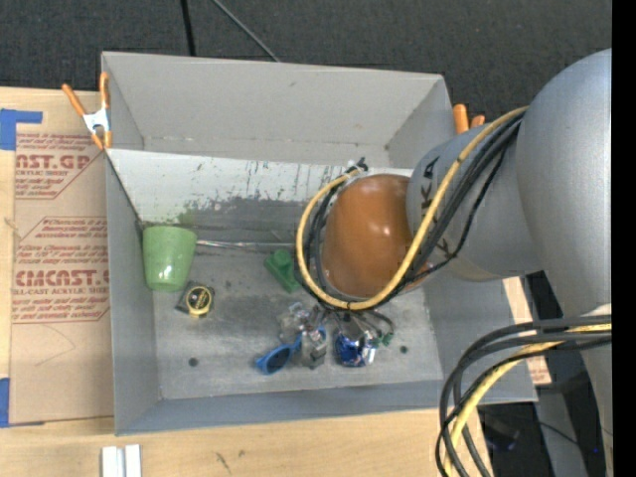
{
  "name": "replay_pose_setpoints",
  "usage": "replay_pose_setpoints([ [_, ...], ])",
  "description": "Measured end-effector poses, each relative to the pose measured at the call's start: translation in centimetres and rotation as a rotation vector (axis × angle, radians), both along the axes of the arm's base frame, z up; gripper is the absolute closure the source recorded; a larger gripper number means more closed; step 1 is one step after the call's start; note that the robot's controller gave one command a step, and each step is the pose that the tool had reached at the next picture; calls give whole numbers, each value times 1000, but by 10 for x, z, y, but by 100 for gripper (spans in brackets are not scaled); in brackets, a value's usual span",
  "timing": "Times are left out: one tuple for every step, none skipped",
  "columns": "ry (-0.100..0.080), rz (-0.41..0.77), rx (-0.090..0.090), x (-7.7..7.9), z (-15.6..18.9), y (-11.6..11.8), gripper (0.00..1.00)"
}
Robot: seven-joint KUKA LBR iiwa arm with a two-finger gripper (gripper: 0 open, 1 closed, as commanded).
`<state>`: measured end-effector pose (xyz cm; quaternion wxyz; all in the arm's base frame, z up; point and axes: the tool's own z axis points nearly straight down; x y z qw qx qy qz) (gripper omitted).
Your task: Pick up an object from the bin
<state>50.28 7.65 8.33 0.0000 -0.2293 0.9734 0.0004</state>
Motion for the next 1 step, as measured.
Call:
replay_pose_setpoints([
  [-12, 47, 0, 23, 131, -8, 100],
])
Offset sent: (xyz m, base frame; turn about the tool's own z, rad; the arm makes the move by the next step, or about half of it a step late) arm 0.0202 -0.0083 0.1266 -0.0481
